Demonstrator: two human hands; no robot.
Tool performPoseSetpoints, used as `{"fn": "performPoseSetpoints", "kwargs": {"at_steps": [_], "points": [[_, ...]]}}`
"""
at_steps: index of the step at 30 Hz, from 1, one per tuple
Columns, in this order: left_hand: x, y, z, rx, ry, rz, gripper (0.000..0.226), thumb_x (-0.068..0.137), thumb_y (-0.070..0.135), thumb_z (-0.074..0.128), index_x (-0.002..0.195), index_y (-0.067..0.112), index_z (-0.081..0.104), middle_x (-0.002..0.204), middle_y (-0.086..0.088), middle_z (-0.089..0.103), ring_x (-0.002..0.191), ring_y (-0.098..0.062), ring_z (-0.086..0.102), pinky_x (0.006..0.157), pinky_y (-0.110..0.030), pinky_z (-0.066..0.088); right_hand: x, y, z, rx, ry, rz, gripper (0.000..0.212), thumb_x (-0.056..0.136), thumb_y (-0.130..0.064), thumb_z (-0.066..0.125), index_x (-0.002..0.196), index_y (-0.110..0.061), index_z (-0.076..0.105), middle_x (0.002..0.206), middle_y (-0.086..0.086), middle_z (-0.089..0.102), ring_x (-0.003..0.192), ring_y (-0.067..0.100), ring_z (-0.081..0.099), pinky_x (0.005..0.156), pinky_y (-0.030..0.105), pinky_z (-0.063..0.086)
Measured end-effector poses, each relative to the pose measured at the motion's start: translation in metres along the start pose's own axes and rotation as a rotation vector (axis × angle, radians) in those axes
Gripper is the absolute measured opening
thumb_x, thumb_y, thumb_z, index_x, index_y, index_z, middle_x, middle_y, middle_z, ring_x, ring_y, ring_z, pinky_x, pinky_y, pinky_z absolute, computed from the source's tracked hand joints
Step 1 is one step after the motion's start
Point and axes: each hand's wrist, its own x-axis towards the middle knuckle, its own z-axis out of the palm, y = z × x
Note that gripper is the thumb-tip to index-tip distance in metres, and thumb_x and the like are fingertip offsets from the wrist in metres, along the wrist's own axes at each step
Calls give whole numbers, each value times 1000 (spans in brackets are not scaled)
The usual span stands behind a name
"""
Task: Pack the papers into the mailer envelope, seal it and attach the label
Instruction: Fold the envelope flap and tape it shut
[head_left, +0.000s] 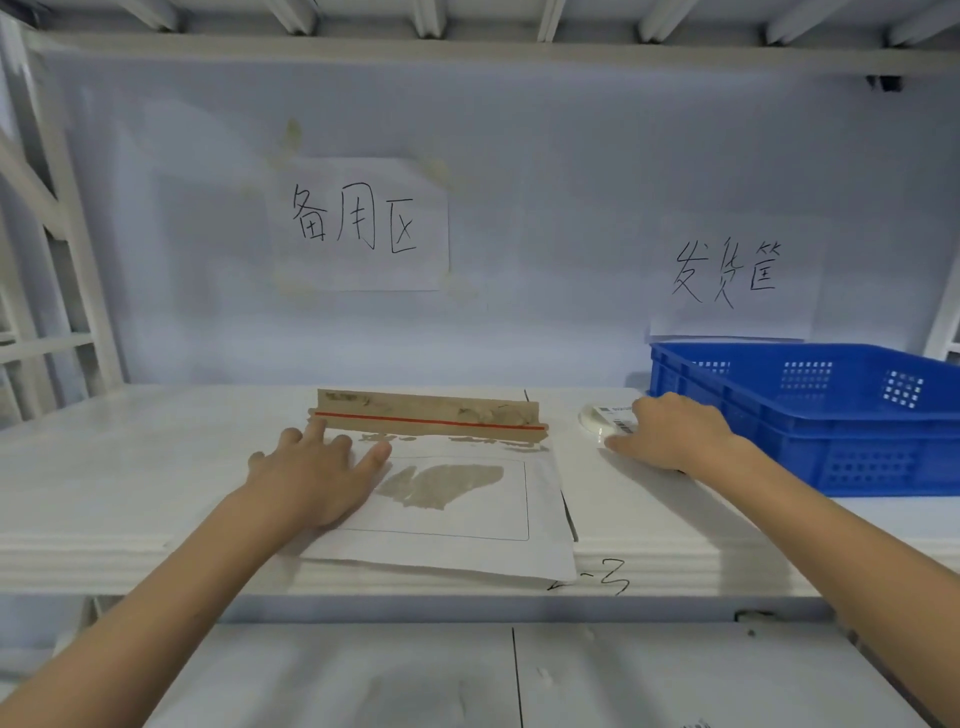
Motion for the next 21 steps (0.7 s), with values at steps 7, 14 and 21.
{"fn": "performPoseSetpoints", "kwargs": {"at_steps": [7, 14, 21], "points": [[9, 2, 16, -157, -67, 185, 76, 85, 74, 8, 114, 23, 58, 136, -1, 54, 128, -26, 44, 104, -44, 37, -2, 1, 9, 27, -33, -37, 12, 94, -13, 43, 83, -12, 47, 85, -3, 45, 65, 16, 47, 48, 25, 31], [7, 13, 9, -174, -3, 177, 73, 89, 70, 14, 125, 24, 58, 136, -2, 57, 125, -25, 50, 102, -44, 41, -3, 0, -5, -265, 543, -66, 26, 62, 16, 65, 68, -6, 52, 57, 9, 52, 58, 29, 49, 59, 34, 35], [-5, 33, -13, -720, 314, 352, 49, 96, 50, 46, 140, 29, 46, 139, 11, 52, 125, -10, 48, 99, -29, 39, -26, -45, -38, 200, 894, -339, 35, 76, 12, 64, 104, -8, 70, 106, 18, 59, 77, 33, 52, 56, 33, 32]]}}
